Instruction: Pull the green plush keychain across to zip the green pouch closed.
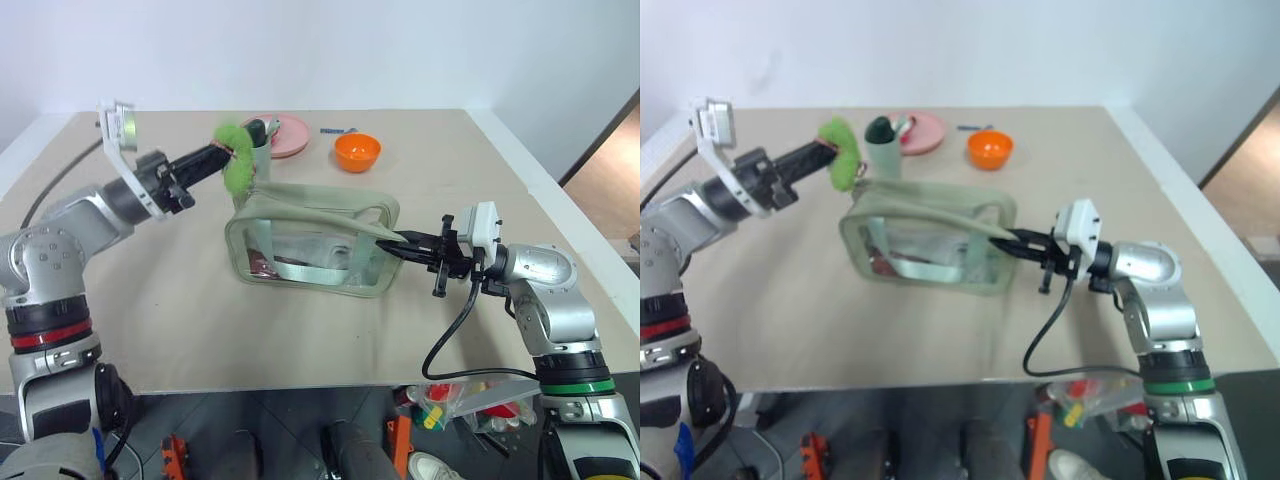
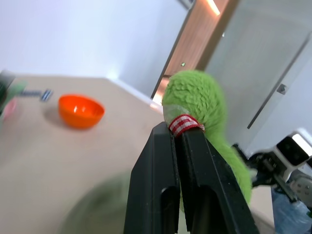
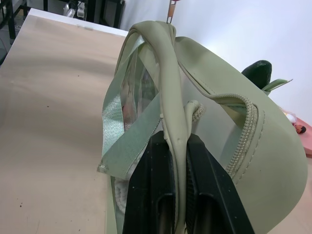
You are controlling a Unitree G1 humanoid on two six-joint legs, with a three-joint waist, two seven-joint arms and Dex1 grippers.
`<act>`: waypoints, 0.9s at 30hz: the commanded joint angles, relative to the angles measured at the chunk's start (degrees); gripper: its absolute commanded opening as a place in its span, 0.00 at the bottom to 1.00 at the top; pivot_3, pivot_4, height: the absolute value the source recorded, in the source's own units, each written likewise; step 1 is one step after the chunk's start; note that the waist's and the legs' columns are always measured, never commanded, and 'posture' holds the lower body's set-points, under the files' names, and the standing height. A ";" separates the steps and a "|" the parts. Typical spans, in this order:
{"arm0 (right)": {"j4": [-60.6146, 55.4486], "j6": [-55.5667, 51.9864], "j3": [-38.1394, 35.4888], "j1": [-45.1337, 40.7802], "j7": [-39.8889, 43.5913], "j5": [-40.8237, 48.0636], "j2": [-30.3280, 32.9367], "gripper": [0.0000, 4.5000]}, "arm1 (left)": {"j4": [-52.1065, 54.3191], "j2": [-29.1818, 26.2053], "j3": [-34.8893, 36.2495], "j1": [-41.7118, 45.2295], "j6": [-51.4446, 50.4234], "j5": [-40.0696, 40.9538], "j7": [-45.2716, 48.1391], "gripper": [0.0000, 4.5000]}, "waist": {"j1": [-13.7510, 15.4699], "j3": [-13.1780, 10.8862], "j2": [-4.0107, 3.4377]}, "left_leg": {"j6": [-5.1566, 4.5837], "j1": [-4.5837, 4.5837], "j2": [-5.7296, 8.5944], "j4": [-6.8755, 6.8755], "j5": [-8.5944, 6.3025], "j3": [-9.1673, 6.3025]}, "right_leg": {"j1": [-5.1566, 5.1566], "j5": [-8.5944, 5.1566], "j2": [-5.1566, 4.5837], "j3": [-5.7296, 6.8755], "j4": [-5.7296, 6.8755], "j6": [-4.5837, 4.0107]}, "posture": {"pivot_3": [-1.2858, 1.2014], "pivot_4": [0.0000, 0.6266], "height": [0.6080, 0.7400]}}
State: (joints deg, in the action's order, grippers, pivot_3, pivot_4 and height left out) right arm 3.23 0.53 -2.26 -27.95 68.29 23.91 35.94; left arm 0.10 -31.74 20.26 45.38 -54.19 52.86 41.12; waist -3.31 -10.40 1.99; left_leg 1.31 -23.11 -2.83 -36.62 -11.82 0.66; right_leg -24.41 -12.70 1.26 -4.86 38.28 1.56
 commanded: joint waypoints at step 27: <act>-0.20 2.57 -0.95 0.00 -1.46 -0.99 0.54 0.00 | 6.83 6.20 -7.35 9.26 0.84 3.04 -3.25 0.02 | 0.09 -0.05 -0.02 | 0.00 -0.09 0.08 0.03 0.00 -0.03 | -0.02 -0.03 -0.06 -0.01 -0.08 0.06 | 0.52 0.24 1.00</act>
State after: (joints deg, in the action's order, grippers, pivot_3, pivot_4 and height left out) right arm 3.73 2.16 -2.37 -26.96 67.13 23.16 36.12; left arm 3.66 -25.48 11.20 51.54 -53.20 53.03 38.37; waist -3.22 -10.44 1.97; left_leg 1.32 -23.21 -2.75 -36.59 -11.82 0.63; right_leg -24.43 -12.74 1.19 -4.87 38.19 1.63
